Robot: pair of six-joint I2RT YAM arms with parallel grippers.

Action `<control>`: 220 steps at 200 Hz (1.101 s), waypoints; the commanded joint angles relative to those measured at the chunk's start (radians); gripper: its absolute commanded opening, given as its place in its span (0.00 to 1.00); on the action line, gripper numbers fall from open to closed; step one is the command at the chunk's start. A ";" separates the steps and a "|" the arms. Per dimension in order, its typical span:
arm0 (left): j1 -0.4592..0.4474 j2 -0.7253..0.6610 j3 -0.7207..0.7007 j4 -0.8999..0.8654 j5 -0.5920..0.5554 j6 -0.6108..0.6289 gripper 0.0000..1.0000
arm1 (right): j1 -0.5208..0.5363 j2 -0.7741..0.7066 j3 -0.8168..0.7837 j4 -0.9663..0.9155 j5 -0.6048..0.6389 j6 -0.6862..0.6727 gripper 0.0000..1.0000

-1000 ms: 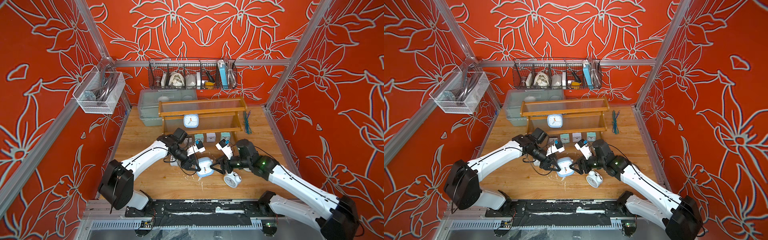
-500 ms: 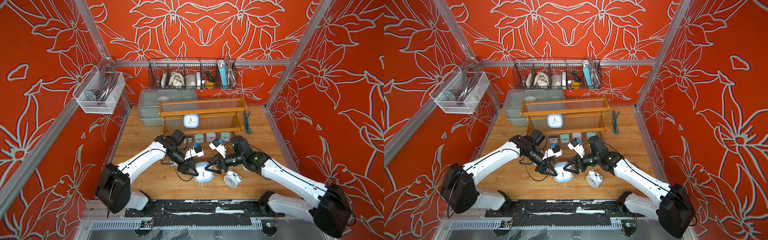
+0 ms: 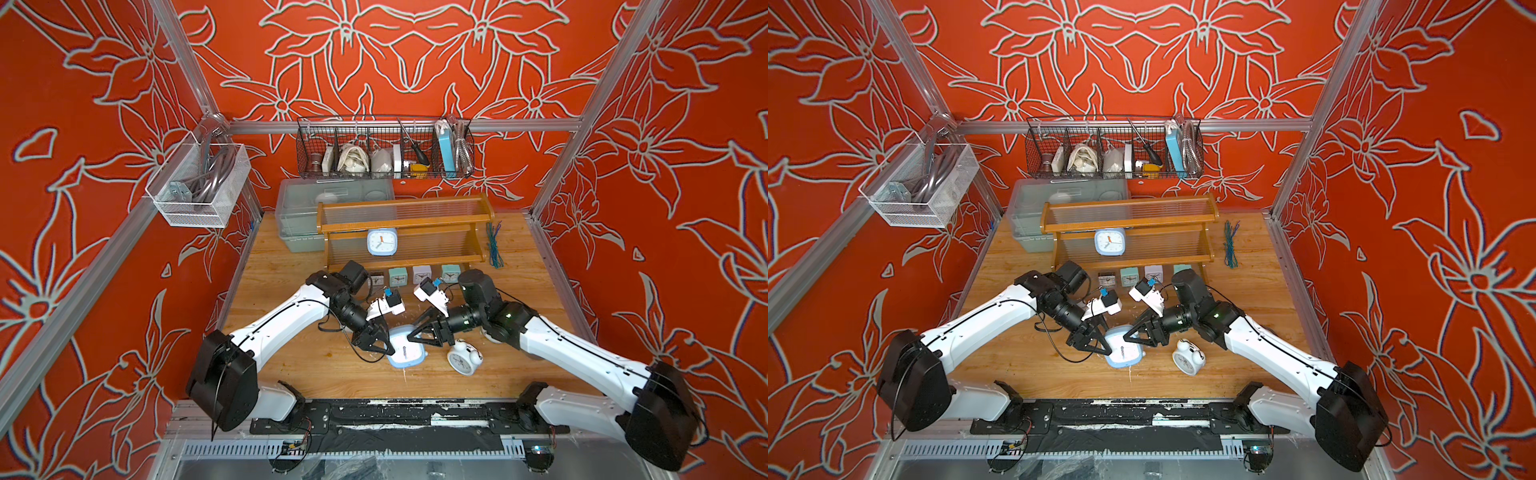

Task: Place the alarm clocks on the shelf by style
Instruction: Pick up the alarm from the center of the board.

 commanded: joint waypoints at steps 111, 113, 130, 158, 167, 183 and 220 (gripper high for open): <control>0.297 -0.209 -0.048 0.523 0.230 -0.661 0.86 | 0.060 -0.206 -0.197 0.611 0.730 0.704 0.20; 0.297 -0.210 -0.051 0.533 0.226 -0.676 0.86 | 0.064 -0.212 -0.197 0.613 0.744 0.708 0.20; 0.299 -0.212 -0.065 0.598 0.179 -0.787 0.87 | 0.108 -0.259 -0.204 0.631 0.859 0.712 0.20; 0.300 -0.207 -0.089 0.691 0.139 -0.969 0.89 | 0.186 -0.290 -0.218 0.697 1.018 0.695 0.21; 0.300 -0.204 -0.097 0.724 0.134 -1.024 0.89 | 0.203 -0.282 -0.230 0.743 1.049 0.698 0.21; 0.299 -0.202 -0.120 0.791 0.138 -1.116 0.90 | 0.233 -0.251 -0.259 0.858 1.106 0.703 0.21; 0.263 -0.208 -0.184 0.911 0.150 -1.228 0.91 | 0.313 -0.164 -0.288 1.048 1.225 0.700 0.20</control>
